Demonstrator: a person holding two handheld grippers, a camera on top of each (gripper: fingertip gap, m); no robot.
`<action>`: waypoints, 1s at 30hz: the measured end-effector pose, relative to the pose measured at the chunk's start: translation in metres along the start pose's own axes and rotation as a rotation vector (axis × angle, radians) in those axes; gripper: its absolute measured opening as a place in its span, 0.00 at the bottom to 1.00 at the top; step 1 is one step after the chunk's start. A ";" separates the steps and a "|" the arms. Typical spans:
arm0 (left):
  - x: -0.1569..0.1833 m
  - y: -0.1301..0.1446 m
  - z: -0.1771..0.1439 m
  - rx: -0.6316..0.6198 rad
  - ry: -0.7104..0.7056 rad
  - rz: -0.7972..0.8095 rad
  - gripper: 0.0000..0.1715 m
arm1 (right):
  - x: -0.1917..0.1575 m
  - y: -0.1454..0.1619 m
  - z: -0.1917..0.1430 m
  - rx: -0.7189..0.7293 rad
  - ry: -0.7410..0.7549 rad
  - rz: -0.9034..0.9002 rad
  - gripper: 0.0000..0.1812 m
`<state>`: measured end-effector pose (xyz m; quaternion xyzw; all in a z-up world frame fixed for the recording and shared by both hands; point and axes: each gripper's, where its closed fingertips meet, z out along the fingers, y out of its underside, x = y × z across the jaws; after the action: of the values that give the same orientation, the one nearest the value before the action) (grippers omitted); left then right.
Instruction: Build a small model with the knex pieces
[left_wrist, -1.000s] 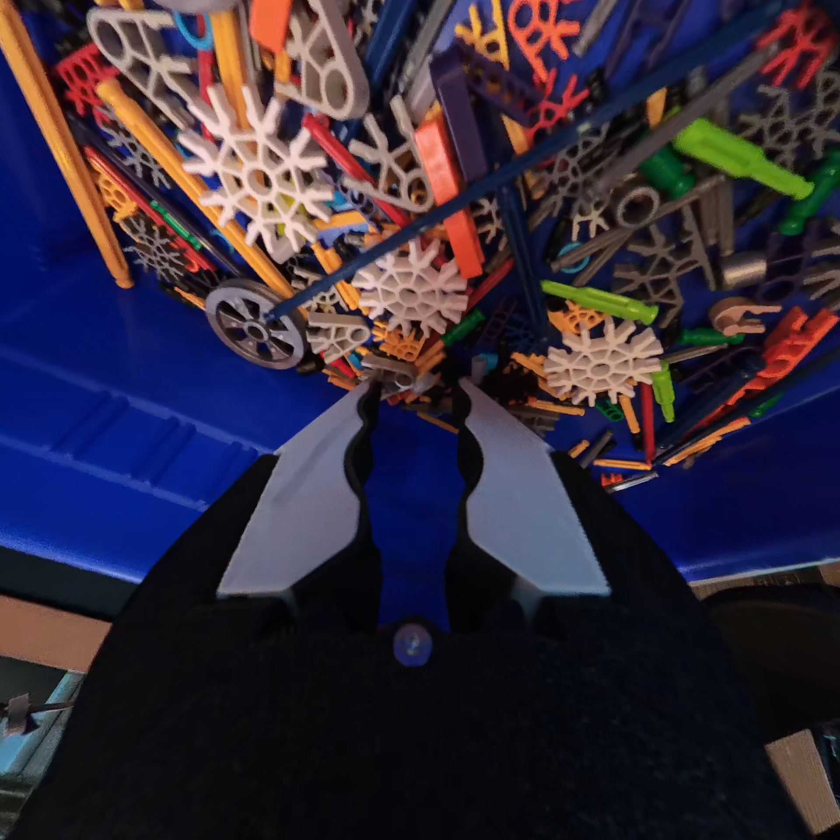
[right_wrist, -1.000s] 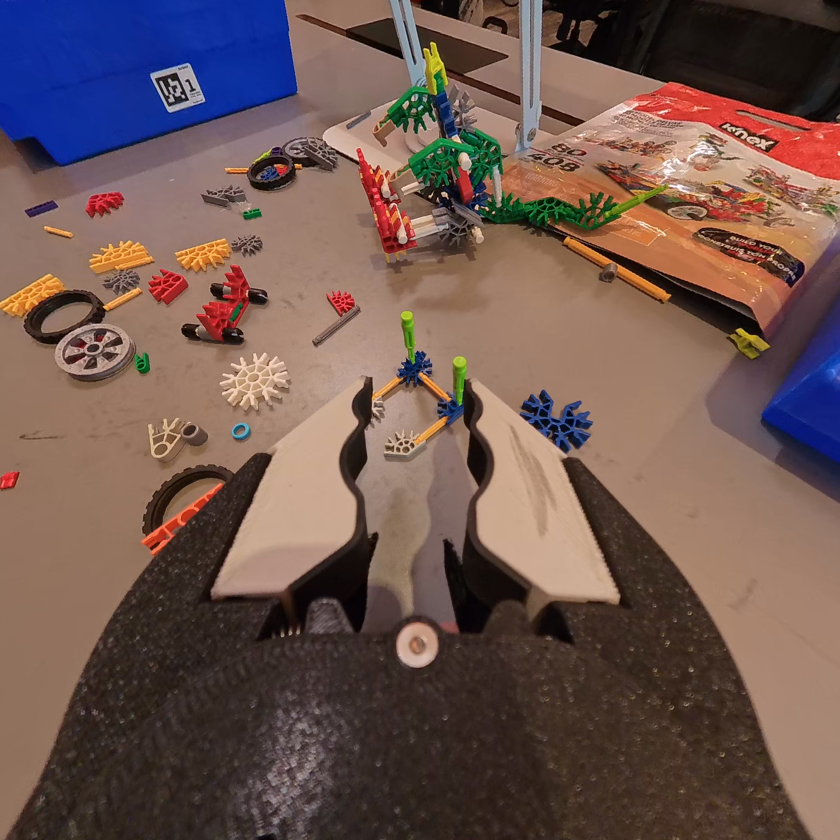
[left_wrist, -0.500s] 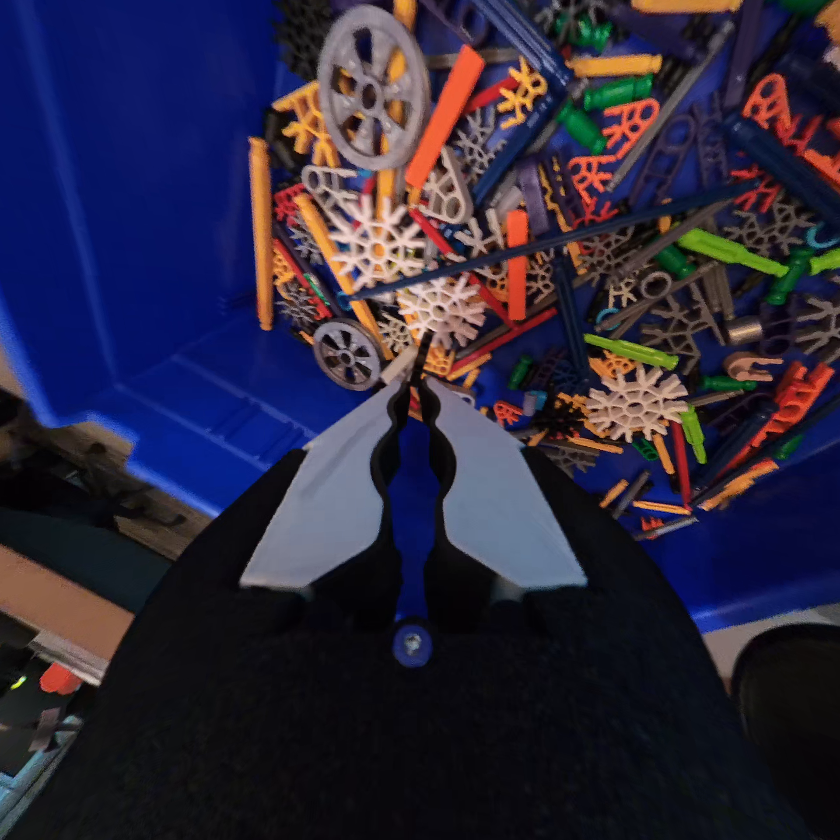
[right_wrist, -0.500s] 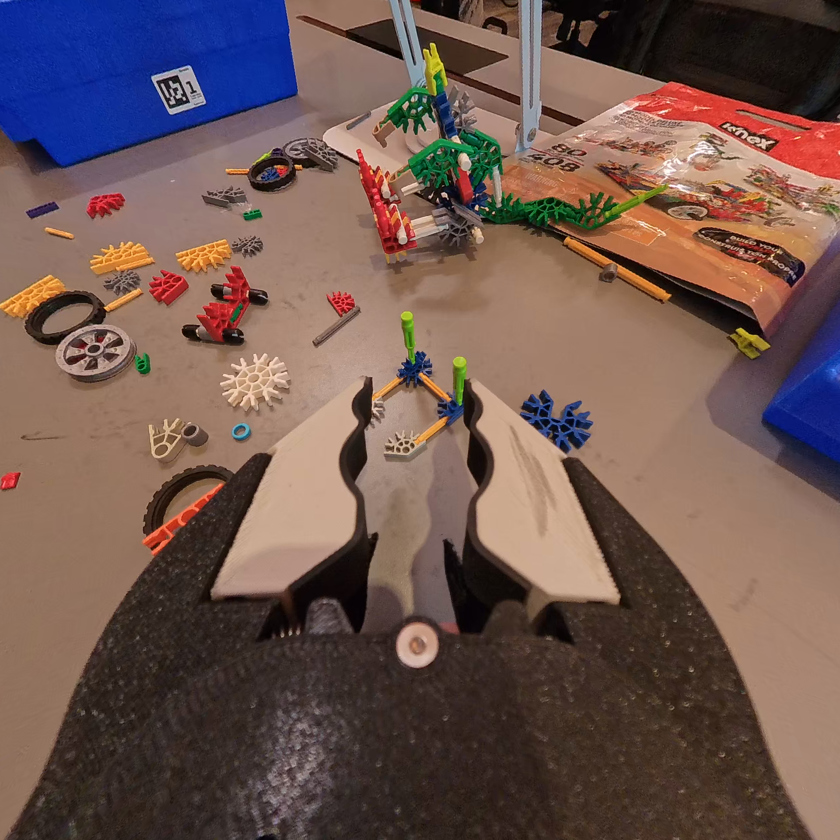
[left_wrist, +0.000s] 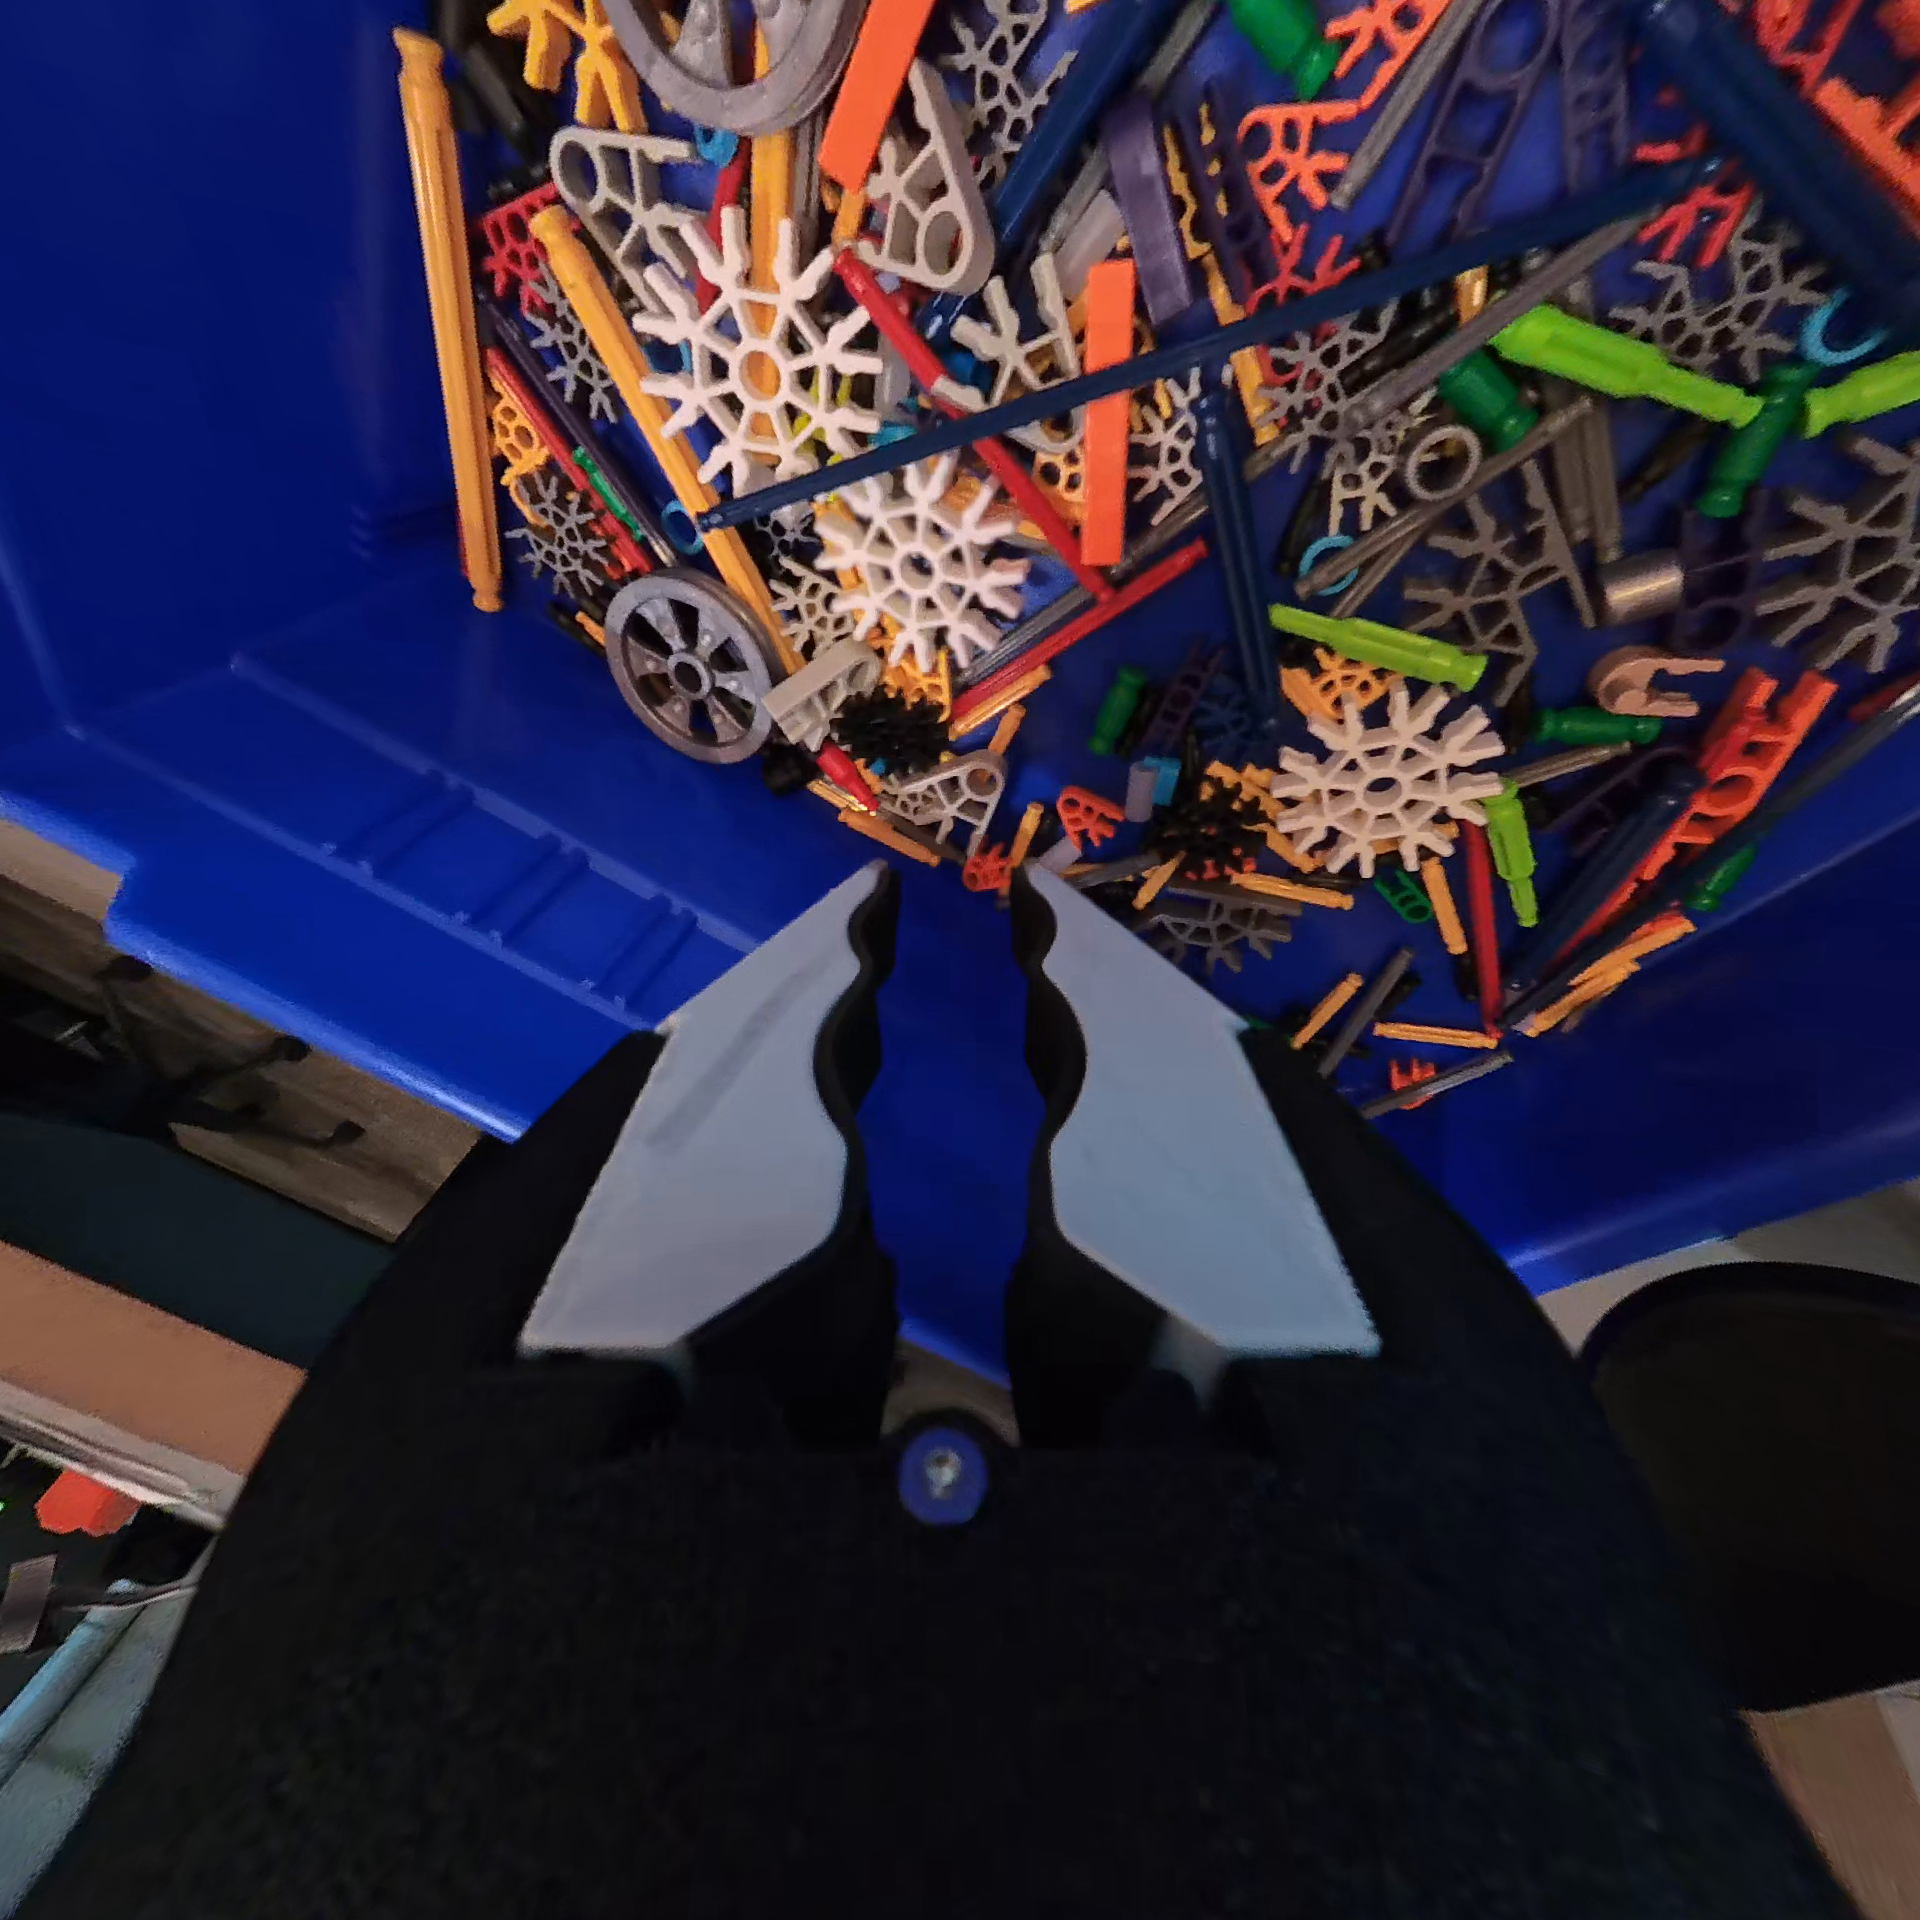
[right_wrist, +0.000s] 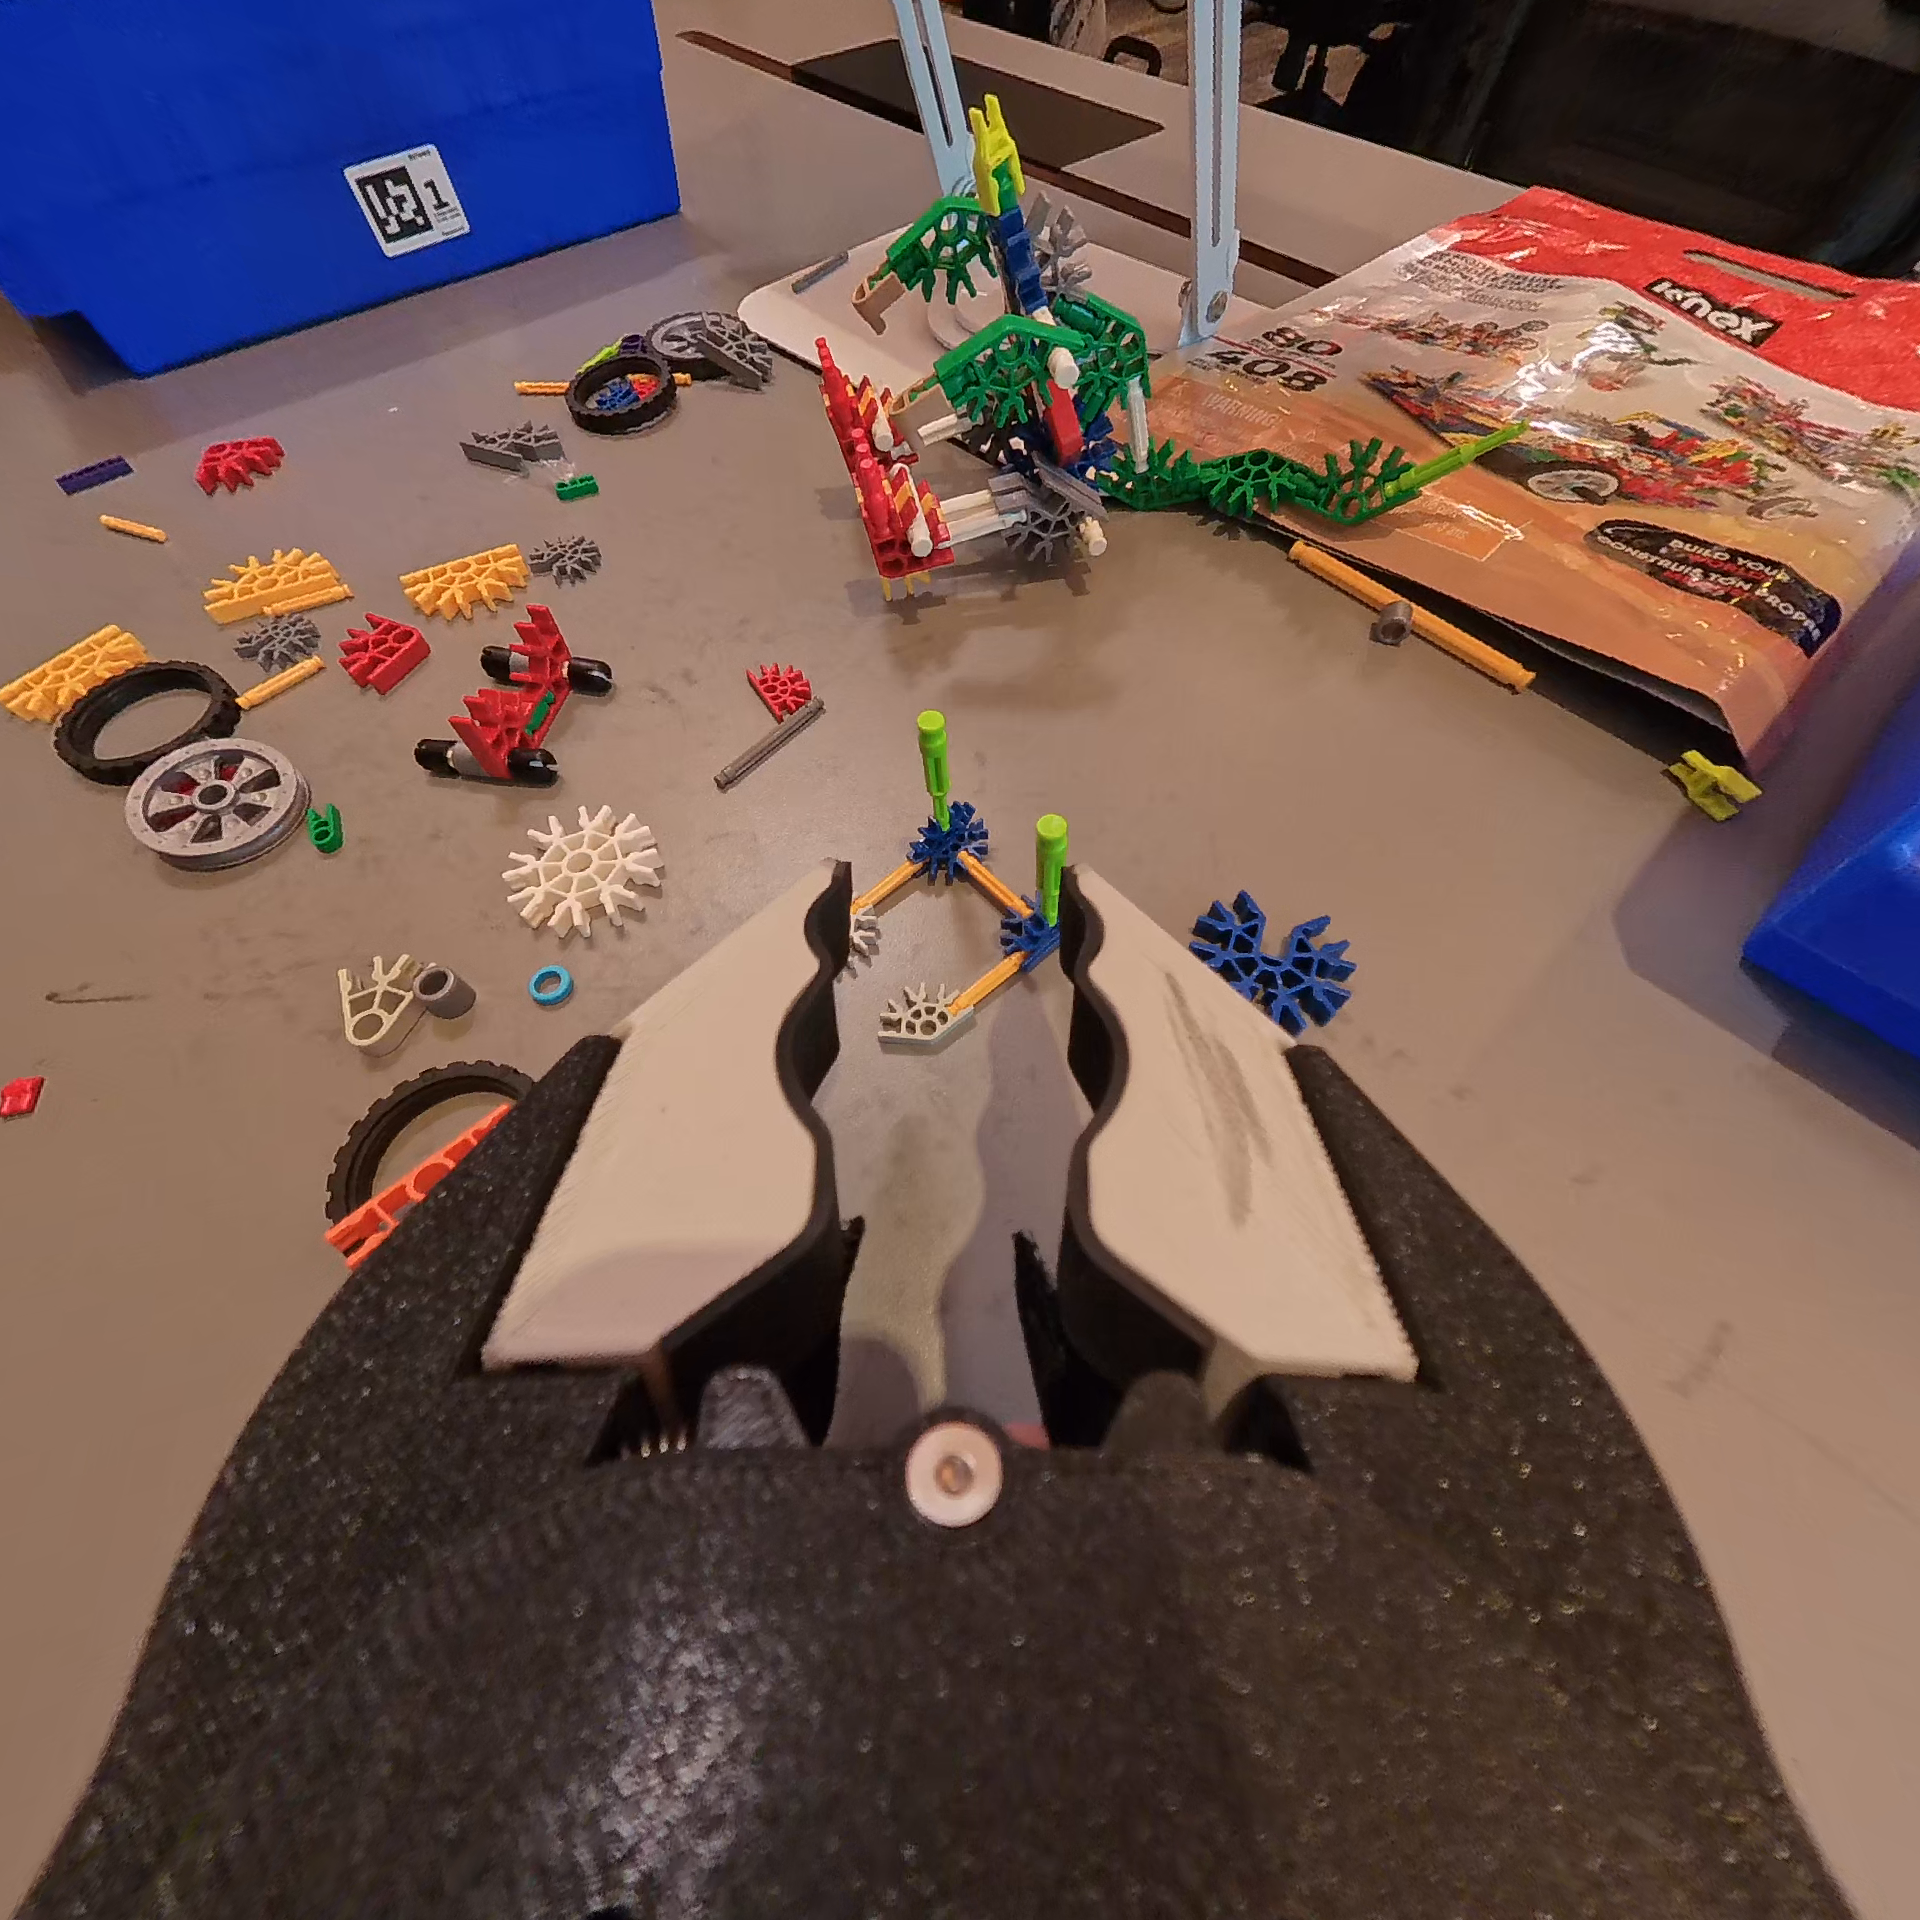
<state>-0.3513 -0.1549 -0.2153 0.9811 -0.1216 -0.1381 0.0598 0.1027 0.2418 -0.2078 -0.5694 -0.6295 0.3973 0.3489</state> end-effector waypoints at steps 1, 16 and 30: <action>0.002 -0.001 0.000 0.006 0.002 0.003 0.12 | 0.000 0.000 0.000 0.001 0.000 0.000 0.22; 0.020 0.005 0.018 -0.054 0.063 0.039 0.13 | 0.000 0.000 0.000 0.000 0.002 -0.003 0.22; 0.024 0.000 0.029 -0.083 0.077 0.079 0.06 | 0.000 0.000 0.000 0.000 0.002 -0.004 0.22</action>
<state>-0.3378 -0.1639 -0.2493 0.9768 -0.1521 -0.1024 0.1106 0.1027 0.2420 -0.2078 -0.5686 -0.6302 0.3961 0.3501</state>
